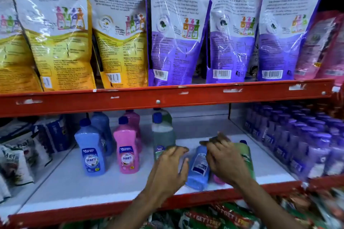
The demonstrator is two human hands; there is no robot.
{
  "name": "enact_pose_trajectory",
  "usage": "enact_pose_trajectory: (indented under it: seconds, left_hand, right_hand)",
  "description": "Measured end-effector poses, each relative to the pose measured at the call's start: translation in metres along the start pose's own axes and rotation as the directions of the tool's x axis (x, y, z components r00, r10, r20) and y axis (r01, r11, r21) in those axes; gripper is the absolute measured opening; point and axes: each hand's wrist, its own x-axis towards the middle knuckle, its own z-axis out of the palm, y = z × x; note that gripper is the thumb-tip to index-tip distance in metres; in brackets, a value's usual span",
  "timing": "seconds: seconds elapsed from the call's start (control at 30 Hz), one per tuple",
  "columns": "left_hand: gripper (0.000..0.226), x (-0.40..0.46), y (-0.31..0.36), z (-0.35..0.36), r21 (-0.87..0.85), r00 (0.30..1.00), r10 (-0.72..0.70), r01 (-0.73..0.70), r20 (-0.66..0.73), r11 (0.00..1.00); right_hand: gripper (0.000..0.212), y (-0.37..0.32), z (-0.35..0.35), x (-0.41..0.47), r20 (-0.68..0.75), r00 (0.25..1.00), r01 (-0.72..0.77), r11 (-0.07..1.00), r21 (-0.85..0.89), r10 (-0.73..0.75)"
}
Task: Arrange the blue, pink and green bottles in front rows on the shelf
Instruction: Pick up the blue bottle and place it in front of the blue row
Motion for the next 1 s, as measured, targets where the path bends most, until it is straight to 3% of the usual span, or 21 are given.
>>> enact_pose_trajectory:
  seconds: [0.1, 0.13, 0.2, 0.27, 0.33, 0.43, 0.6, 0.7, 0.77, 0.83, 0.9, 0.93, 1.0]
  left_hand:
    - [0.030, 0.017, -0.006, 0.033, -0.091, 0.920, -0.271, 0.307, 0.282, 0.947]
    - [0.030, 0.026, -0.005, 0.040, -0.064, 0.855, -0.361, 0.411, 0.372, 0.909]
    - [0.038, 0.044, -0.006, 0.058, 0.032, 0.727, -0.461, 0.519, 0.509, 0.854]
    - [0.047, 0.055, -0.009, 0.069, 0.047, 0.633, -0.519, 0.607, 0.574, 0.793]
    - [0.047, 0.061, -0.011, 0.073, -0.058, 0.542, -0.555, 0.746, 0.631, 0.663]
    - [0.039, 0.065, -0.009, 0.077, -0.183, 0.473, -0.519, 0.839, 0.712, 0.513]
    - [0.038, 0.064, -0.009, 0.081, -0.254, 0.543, -0.590, 0.826, 0.597, 0.503]
    - [0.012, 0.052, -0.016, 0.065, -0.399, 0.636, -0.538, 0.769, 0.554, 0.499]
    - [0.009, 0.037, -0.025, 0.042, -0.517, 0.689, -0.477, 0.725, 0.545, 0.455]
    - [0.018, 0.020, -0.033, 0.016, -0.640, 0.753, -0.405, 0.655, 0.518, 0.402]
    - [0.028, 0.000, -0.047, -0.014, -0.721, 0.822, -0.334, 0.567, 0.462, 0.398]
    - [0.033, -0.010, -0.054, -0.030, -0.750, 0.851, -0.305, 0.522, 0.427, 0.405]
    - [0.040, -0.030, -0.073, -0.054, -0.780, 0.889, -0.301, 0.449, 0.344, 0.436]
  right_hand:
    - [0.019, -0.001, 0.009, -0.007, 0.175, 0.972, -0.144, 0.986, -0.080, 0.156]
    - [0.017, -0.004, 0.011, -0.009, 0.283, 0.934, -0.201, 0.975, -0.092, 0.219]
    - [0.015, -0.004, 0.018, -0.011, 0.356, 0.906, -0.187, 0.971, -0.150, 0.230]
    - [0.008, -0.004, 0.019, -0.010, 0.352, 0.907, -0.186, 0.971, -0.153, 0.229]
    - [0.013, -0.004, 0.022, -0.011, 0.410, 0.879, -0.200, 0.968, -0.150, 0.245]
    - [0.018, 0.000, 0.022, -0.012, 0.452, 0.853, -0.262, 0.963, -0.064, 0.262]
    - [0.013, 0.002, 0.021, -0.018, 0.417, 0.871, -0.307, 0.950, 0.052, 0.259]
    - [0.014, -0.004, 0.023, -0.021, 0.255, 0.907, -0.399, 0.876, 0.271, 0.334]
    - [0.035, -0.014, 0.023, -0.020, 0.144, 0.868, -0.483, 0.738, 0.471, 0.475]
    - [0.053, -0.029, 0.019, -0.016, 0.239, 0.796, -0.544, 0.482, 0.687, 0.557]
    - [0.045, -0.055, 0.016, -0.007, 0.378, 0.806, -0.521, 0.244, 0.818, 0.454]
    - [0.036, -0.070, 0.016, -0.003, 0.385, 0.829, -0.493, 0.207, 0.845, 0.405]
    - [0.030, -0.104, 0.014, 0.006, 0.328, 0.874, -0.425, 0.240, 0.873, 0.357]
